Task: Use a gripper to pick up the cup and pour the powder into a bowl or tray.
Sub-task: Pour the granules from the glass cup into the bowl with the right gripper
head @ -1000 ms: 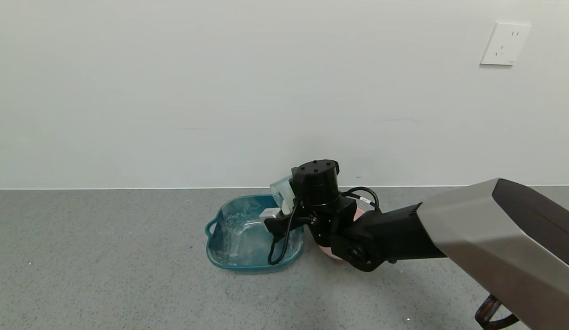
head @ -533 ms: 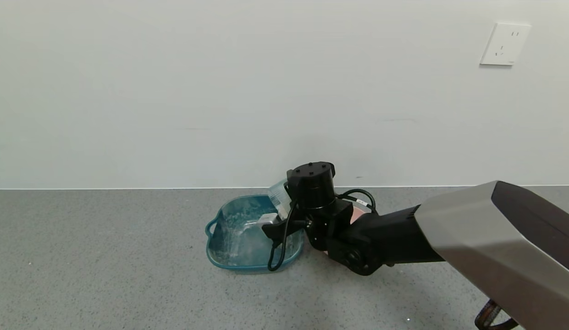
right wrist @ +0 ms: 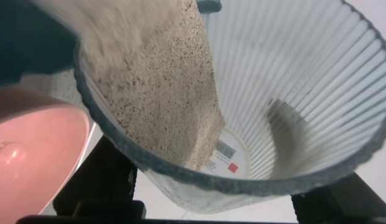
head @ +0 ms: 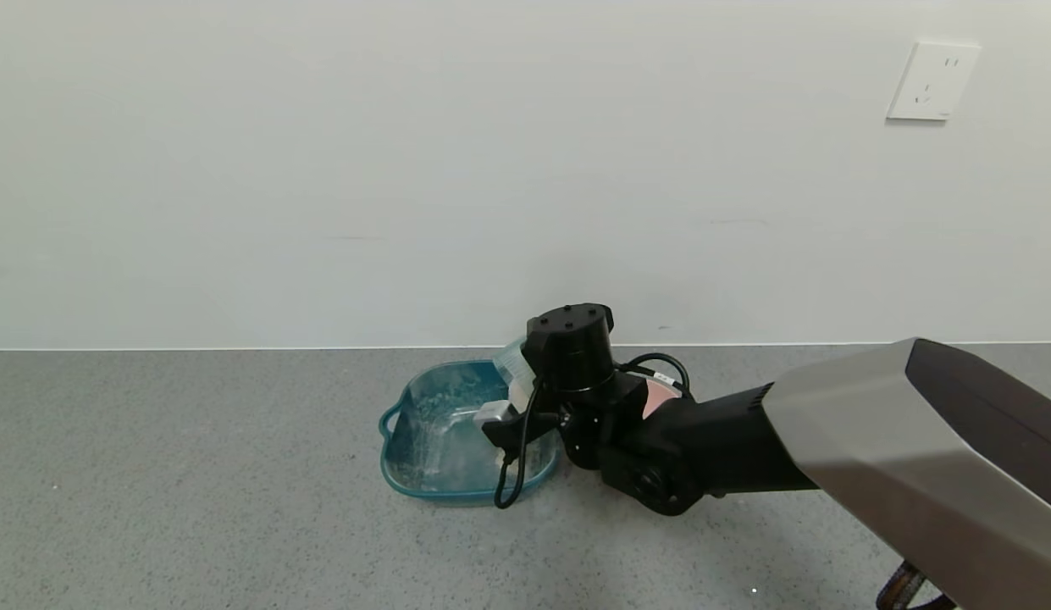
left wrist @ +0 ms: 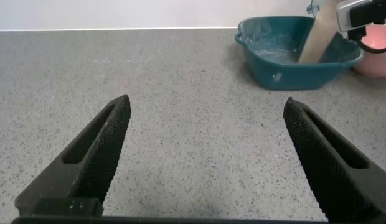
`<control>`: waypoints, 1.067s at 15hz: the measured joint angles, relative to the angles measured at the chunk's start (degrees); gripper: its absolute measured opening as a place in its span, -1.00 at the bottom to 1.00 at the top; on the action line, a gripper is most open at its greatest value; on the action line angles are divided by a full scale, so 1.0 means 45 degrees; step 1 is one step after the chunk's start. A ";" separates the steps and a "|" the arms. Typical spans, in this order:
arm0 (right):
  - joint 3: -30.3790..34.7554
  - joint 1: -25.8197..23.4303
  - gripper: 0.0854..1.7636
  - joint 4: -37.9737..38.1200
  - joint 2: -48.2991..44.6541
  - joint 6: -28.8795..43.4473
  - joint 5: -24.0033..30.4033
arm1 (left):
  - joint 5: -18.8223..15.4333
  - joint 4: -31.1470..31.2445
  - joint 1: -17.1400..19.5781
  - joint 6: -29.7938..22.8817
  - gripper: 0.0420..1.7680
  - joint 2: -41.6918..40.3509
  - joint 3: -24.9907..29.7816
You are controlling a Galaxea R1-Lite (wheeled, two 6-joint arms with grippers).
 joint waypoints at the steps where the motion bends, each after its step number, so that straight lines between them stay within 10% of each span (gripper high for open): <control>1: 0.0000 0.0024 0.51 0.0005 0.0000 -0.0019 0.0000 | 0.0000 0.0000 0.0000 0.0005 1.00 0.0000 0.0000; 16: 0.0000 0.0135 0.51 -0.0114 0.0073 -0.0190 -0.0341 | 0.0000 0.0000 0.0000 0.0000 1.00 0.0000 0.0000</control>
